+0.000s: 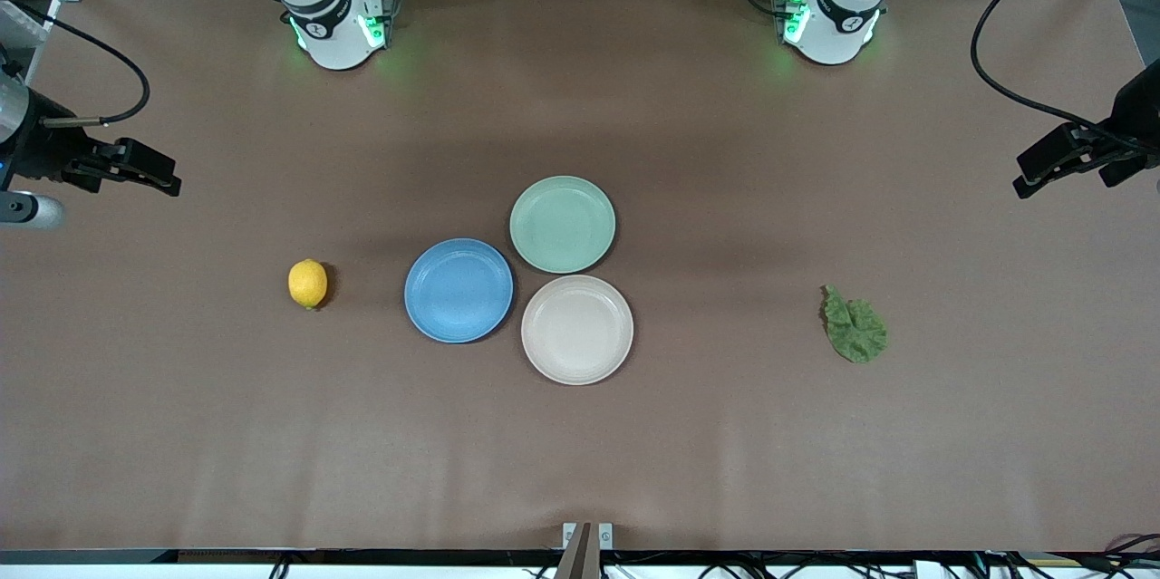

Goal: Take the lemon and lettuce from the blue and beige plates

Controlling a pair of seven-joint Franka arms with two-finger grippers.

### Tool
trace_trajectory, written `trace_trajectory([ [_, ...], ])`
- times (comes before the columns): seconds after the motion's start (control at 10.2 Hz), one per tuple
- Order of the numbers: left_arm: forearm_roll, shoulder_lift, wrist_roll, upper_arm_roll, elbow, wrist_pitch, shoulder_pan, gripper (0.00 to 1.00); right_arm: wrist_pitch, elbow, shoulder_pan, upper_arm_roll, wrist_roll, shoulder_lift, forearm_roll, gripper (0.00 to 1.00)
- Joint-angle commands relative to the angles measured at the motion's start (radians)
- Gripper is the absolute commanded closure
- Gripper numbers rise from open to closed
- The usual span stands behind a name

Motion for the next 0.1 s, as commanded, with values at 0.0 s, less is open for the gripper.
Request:
trace_trajectory([
  [0.0, -0.009, -0.014, 0.022, -0.006, -0.007, -0.004, 0.008, 0.00, 0.000, -0.010, -0.010, 0.007, 0.008, -0.011, -0.014, 0.00],
])
